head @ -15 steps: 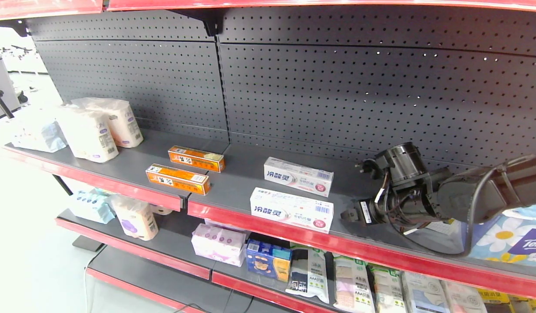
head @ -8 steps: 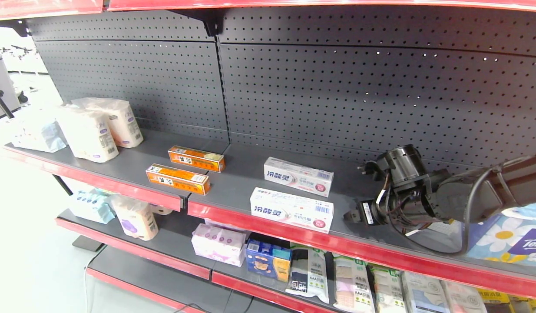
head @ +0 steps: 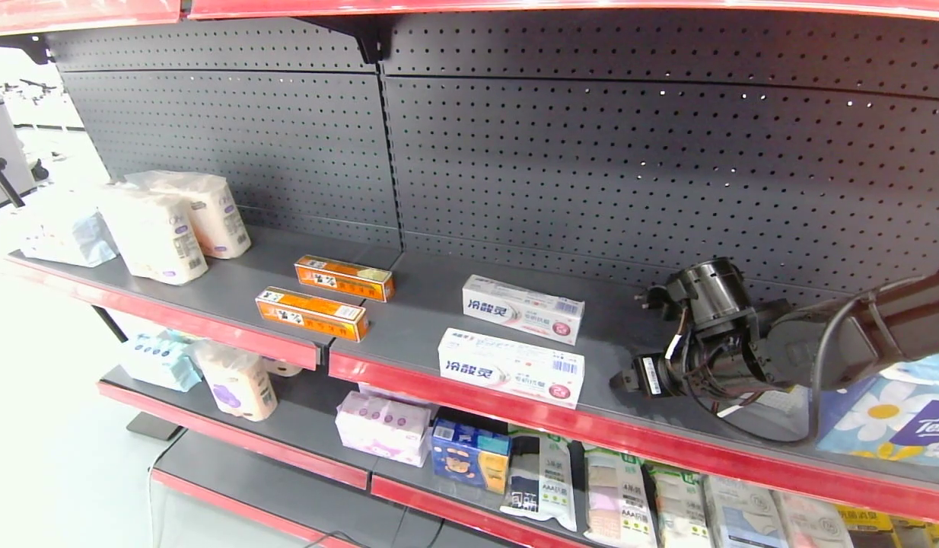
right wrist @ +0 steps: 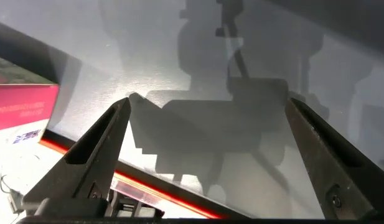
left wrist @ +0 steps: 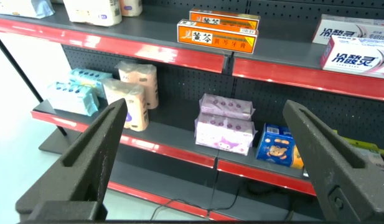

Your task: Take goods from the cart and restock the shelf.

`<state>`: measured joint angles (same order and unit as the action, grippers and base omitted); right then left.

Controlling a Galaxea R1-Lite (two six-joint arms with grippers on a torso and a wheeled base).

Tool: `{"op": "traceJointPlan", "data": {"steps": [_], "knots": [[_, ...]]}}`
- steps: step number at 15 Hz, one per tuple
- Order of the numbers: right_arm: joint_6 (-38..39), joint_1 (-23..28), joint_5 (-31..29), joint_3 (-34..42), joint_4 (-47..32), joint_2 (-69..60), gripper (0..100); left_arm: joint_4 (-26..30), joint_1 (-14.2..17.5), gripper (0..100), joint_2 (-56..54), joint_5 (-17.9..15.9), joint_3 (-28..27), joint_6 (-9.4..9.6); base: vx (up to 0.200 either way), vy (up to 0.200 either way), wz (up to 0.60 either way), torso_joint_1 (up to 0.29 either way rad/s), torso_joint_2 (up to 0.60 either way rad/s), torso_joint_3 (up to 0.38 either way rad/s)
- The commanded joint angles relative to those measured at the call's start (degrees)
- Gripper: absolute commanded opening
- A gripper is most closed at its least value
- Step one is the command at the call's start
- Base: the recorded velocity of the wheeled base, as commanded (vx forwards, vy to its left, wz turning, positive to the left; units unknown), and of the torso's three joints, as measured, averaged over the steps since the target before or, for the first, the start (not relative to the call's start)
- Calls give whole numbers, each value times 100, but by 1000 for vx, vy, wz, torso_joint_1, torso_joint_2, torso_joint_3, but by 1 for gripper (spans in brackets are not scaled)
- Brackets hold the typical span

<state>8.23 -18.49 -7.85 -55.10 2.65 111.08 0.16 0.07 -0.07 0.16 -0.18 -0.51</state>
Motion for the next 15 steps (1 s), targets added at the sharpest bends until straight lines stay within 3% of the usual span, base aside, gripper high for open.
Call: {"op": "traceJointPlan", "data": {"steps": [1, 15], "knots": [[-14, -49, 3, -18, 17, 36, 100, 2, 1, 100, 7, 2, 1, -2, 0, 0, 0, 0, 0, 0], [3, -427, -24, 35, -10, -51, 100, 2, 1, 100, 7, 2, 1, -2, 0, 0, 0, 0, 0, 0]]}}
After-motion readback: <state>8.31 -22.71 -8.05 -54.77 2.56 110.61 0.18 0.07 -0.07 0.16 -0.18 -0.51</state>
